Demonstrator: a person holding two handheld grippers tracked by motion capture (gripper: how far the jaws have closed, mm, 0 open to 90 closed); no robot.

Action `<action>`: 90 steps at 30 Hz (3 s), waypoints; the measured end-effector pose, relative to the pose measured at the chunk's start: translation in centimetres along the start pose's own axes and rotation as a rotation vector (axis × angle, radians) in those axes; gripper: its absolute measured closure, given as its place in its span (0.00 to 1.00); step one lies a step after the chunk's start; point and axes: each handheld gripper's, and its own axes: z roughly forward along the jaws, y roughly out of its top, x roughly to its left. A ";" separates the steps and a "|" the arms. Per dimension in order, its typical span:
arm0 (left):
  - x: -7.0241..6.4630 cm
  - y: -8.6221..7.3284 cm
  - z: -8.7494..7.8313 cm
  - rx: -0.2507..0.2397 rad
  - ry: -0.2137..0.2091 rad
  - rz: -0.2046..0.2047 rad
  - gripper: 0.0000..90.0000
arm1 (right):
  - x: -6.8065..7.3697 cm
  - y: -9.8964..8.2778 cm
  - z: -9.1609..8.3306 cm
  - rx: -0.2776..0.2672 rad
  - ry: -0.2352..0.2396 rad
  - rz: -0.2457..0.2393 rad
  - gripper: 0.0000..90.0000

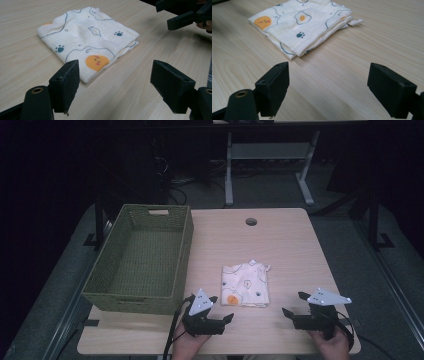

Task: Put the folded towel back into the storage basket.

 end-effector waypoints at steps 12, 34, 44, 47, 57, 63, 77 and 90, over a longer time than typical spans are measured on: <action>-0.5 0.2 -0.8 -0.027 -0.005 0.003 0.26 | 0.5 0.1 -0.3 -0.012 -0.010 0.010 0.19; -1.1 4.5 2.0 0.027 0.008 0.119 0.24 | 0.1 -0.4 -1.0 -0.036 -0.007 0.049 0.19; -0.9 5.6 4.4 0.111 -0.018 0.121 0.25 | 0.1 -0.5 -1.2 -0.035 -0.013 0.051 0.19; -0.9 5.8 5.0 0.139 -0.001 0.132 0.25 | 0.0 -0.5 -1.1 -0.034 -0.013 0.050 0.19; 0.1 7.2 8.0 0.229 0.026 0.135 0.25 | 0.2 -0.4 -0.9 -0.023 -0.003 0.038 0.19; 0.9 7.9 9.6 0.254 0.022 0.122 0.27 | 0.1 -0.4 -0.9 -0.023 -0.002 0.042 0.19; 3.0 7.9 12.5 0.349 0.049 0.029 0.36 | -0.1 -0.5 -0.9 -0.017 -0.001 0.041 0.20; 2.4 7.3 13.2 0.355 0.094 0.093 0.47 | 0.0 -0.5 -0.9 -0.017 0.003 0.040 0.20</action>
